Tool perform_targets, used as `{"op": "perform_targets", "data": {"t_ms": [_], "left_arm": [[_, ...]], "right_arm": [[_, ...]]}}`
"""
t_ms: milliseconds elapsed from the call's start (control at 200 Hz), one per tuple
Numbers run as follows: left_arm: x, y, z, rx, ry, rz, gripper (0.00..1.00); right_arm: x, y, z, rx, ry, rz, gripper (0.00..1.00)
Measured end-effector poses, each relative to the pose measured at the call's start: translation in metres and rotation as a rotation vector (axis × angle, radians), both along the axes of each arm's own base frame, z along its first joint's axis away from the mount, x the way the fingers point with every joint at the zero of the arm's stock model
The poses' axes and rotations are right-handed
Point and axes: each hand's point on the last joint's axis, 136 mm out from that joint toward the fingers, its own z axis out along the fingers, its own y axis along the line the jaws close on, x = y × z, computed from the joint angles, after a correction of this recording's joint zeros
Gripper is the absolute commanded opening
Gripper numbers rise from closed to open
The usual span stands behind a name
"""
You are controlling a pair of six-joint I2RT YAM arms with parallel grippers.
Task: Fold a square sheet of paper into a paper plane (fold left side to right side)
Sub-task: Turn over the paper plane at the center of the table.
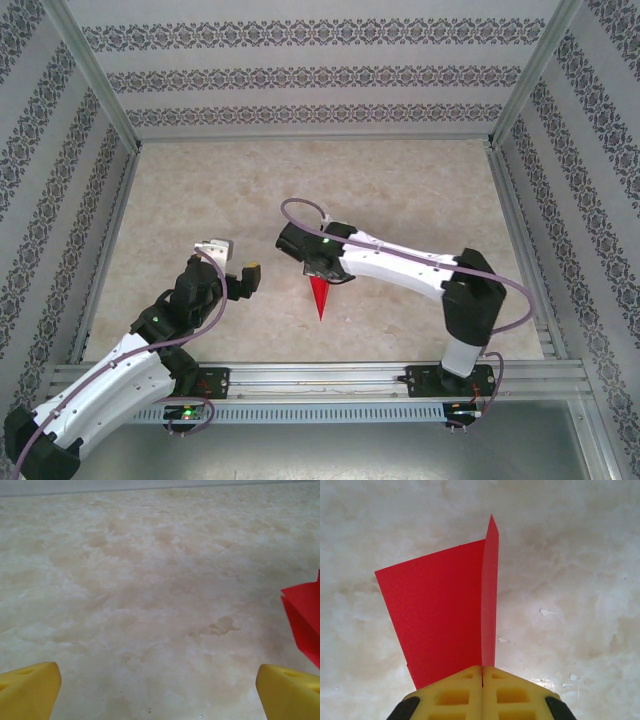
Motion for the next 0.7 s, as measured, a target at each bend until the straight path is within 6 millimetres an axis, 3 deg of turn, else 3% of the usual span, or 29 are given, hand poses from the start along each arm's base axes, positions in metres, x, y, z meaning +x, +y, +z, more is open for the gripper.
{"op": "perform_targets", "data": {"t_ms": [145, 300, 490, 699], "left_arm": [[0.002, -0.002, 0.015, -0.042, -0.018, -0.001, 1.00], [0.007, -0.006, 0.023, -0.078, -0.013, -0.006, 1.00], [0.015, -0.010, 0.024, -0.105, 0.025, -0.017, 1.00], [0.031, -0.014, 0.042, -0.160, 0.048, -0.044, 1.00]], "right_arm": [[0.006, -0.004, 0.018, 0.079, -0.091, 0.072, 0.00], [0.019, -0.014, 0.025, 0.172, -0.164, 0.119, 0.00], [0.030, -0.028, 0.021, 0.354, -0.237, 0.153, 0.00], [0.042, -0.035, 0.007, 0.582, -0.273, 0.154, 0.00]]}}
